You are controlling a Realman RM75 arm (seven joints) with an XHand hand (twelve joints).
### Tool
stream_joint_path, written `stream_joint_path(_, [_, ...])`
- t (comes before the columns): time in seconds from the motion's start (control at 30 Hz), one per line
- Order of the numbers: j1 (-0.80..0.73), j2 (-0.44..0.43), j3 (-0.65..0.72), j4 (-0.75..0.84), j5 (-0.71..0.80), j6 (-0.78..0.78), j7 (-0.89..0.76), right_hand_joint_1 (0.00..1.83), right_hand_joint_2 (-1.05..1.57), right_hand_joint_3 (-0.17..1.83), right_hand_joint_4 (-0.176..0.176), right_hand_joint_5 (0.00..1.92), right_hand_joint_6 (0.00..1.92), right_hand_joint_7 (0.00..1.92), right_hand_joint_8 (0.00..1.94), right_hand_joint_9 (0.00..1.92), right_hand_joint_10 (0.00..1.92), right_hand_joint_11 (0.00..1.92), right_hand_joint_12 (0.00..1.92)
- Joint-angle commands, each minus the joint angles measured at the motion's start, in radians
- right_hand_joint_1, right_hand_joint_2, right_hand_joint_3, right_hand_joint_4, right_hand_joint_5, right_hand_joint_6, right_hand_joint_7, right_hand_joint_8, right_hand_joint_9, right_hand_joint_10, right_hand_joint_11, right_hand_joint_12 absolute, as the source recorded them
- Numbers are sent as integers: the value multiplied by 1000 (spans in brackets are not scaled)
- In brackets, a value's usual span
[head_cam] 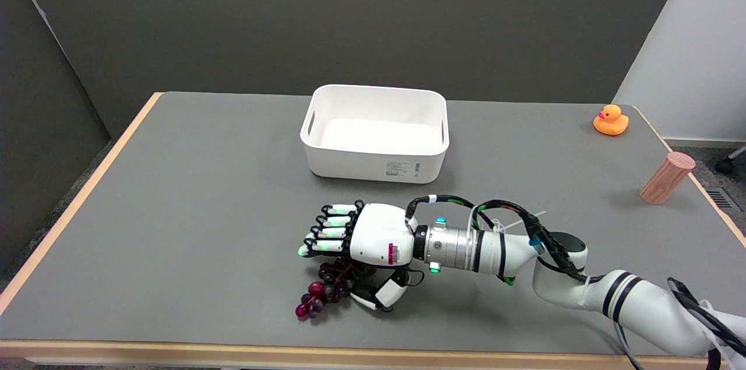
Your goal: Pick up the grape.
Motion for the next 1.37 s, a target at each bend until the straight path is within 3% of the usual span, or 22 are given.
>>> stream_joint_path(0.03, [-13, -14, 14, -49, 18, 22, -29, 972, 767, 908, 46, 384, 939, 565, 711, 468, 962, 362, 1446])
stream_joint_path(0.1, [-13, -14, 18, -49, 18, 23, -31, 980, 817, 859, 47, 396, 1083, 608, 817, 518, 1033, 413, 1494])
stream_joint_path(0.17, [-14, -14, 24, -50, 18, 23, -31, 1118, 1192, 245, -108, 449, 1659, 750, 1272, 598, 1142, 514, 1606])
stream_joint_path(0.2, [-15, -14, 28, -50, 18, 25, -31, 1146, 1222, 184, -128, 475, 1716, 791, 1322, 637, 1194, 559, 1654])
stream_joint_path(0.4, [-11, -13, 50, -50, 57, 47, -32, 1173, 1147, 281, -139, 519, 1622, 848, 1336, 755, 1349, 672, 1720])
stream_joint_path(0.47, [-10, -11, 59, -47, 70, 51, -38, 1174, 1222, 124, -147, 517, 1592, 848, 1339, 815, 1248, 726, 1634])
stream_joint_path(0.9, [15, 2, 256, 151, 108, 49, -31, 1174, 1201, 154, -141, 539, 1559, 856, 1358, 829, 1278, 747, 1680])
stream_joint_path(1.13, [213, 3, 214, 160, 185, -125, -30, 1169, 1209, 145, -130, 537, 1557, 848, 1366, 830, 1286, 749, 1696])
stream_joint_path(1.37, [516, -63, 22, -102, 266, -352, -30, 1167, 1217, 135, -131, 531, 1566, 843, 1369, 822, 1279, 742, 1694])
